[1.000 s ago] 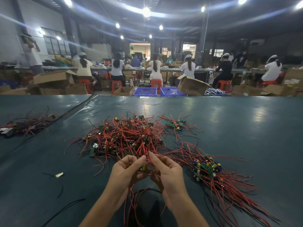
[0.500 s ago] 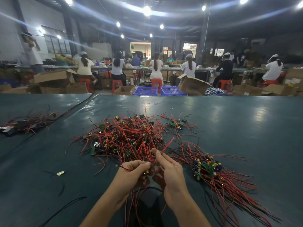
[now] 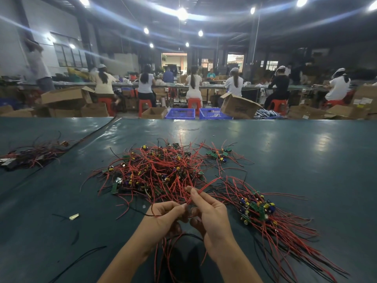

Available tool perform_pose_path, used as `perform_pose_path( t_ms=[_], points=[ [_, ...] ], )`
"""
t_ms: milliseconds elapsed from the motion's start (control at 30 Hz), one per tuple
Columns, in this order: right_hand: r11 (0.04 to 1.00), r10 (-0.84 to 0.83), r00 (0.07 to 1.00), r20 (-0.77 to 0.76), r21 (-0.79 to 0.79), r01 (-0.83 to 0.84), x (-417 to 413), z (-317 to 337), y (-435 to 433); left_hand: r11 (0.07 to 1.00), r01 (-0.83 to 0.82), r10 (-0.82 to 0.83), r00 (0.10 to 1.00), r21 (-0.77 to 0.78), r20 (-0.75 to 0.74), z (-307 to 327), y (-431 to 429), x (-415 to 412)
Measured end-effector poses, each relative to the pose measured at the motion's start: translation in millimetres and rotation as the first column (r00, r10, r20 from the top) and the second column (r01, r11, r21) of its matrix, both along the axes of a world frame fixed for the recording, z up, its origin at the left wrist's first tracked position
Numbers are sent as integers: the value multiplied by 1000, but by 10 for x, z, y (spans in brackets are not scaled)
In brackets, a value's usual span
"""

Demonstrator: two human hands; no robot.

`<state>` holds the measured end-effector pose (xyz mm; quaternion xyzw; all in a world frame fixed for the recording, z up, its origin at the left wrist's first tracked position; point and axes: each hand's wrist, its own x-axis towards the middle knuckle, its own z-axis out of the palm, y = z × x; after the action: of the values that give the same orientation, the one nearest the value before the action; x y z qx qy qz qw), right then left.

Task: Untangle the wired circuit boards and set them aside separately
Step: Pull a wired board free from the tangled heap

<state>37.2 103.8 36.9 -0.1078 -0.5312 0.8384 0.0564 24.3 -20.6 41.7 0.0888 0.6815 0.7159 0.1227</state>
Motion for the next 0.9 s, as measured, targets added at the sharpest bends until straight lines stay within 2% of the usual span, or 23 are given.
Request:
perform_pose_path(
  t_ms=[200,333,433,567,733,833,900],
  points=[
    [998,-26,999,19,64,25,2,-19,-52,995,-86,88,996,46,-28,-40,9,-31],
    [988,55,997,54,140,-62,21,-54,-114,991,-130,132,990,39,-54,-60,-8,-47],
    [992,90,988,127,78,-100,45,-20,-99,992,-118,120,992,47,-45,-53,3,-27],
    [985,159,969,191,-98,-142,53,47,-52,992,-91,92,996,86,-8,-20,34,19],
    [977,89,982,167,-205,-54,-54,28,139,993,-51,52,999,103,-6,31,28,49],
    [980,24,991,132,-199,3,-71,38,233,994,-19,19,1000,107,4,49,36,61],
    [993,-42,993,107,-104,54,-72,31,221,994,0,-1,1000,109,1,65,43,69]
  ],
)
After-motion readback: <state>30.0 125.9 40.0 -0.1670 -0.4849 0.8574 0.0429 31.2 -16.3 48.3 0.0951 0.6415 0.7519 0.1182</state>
